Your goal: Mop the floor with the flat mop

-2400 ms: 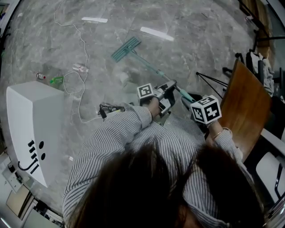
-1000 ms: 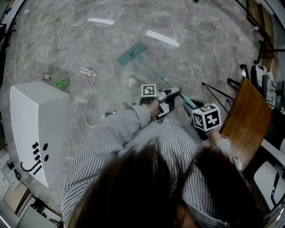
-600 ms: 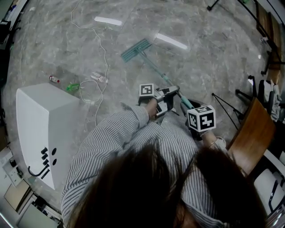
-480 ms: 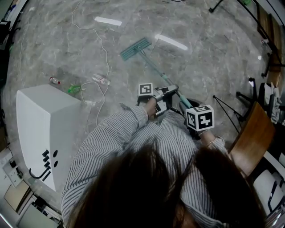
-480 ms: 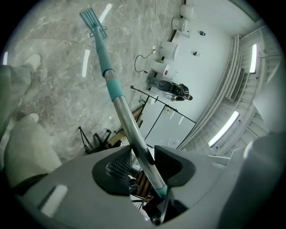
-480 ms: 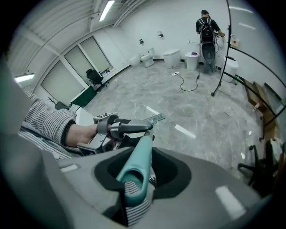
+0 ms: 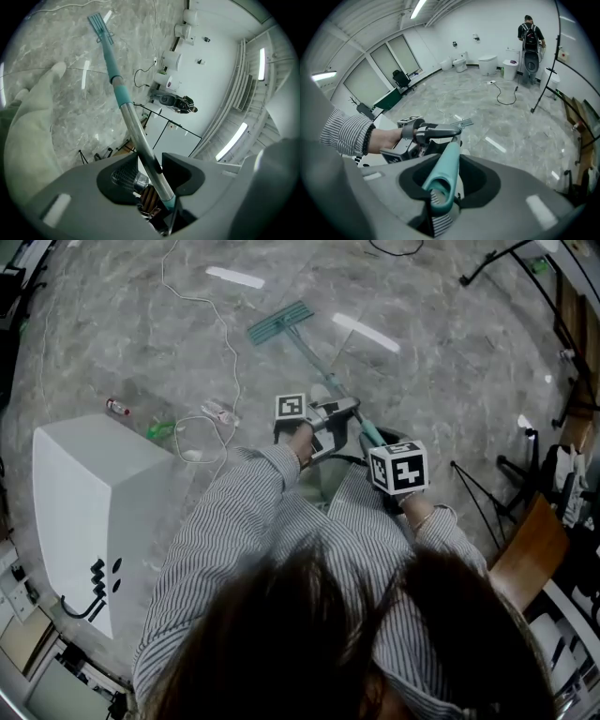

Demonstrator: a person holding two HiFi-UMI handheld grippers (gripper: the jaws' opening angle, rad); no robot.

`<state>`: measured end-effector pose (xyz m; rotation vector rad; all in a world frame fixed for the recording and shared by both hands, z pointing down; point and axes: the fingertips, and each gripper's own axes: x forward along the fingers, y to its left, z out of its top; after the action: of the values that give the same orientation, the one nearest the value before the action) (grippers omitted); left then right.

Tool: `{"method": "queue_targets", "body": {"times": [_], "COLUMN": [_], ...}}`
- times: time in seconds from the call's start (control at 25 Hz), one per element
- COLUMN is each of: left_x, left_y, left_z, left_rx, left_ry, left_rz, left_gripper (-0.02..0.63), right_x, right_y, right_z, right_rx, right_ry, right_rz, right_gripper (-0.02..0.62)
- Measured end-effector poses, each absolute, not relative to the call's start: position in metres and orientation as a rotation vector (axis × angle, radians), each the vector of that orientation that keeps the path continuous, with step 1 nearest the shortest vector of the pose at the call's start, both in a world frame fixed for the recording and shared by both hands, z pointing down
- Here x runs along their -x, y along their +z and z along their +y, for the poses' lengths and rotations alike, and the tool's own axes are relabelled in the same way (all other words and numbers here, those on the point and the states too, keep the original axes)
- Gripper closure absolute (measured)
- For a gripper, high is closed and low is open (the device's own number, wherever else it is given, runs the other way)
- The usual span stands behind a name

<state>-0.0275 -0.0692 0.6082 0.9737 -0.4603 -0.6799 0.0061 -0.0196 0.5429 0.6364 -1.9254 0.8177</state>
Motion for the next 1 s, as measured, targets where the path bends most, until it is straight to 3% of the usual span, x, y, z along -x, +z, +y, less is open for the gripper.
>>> {"method": "queue_targets", "body": {"times": [0.32,1.0], "left_x": [0.156,0.469], "left_y": [0.651,0.656], "left_z": [-0.169,-0.428], "left_rx": [-1.004,-0.931], "left_ry": [-0.623,-0.855], "left_rz": [-0.600,-0.773], "left_gripper": [0.443,0.445], "right_x": [0.114,0.421], "right_y": [0.571,0.594], "right_z": [-0.118,-0.378], "right_rx": [-0.620,-0.556], "right_ry": [0.787,0.687], "right_rz": [-1.955,-2.003], "right_gripper": [0.482,0.482]}}
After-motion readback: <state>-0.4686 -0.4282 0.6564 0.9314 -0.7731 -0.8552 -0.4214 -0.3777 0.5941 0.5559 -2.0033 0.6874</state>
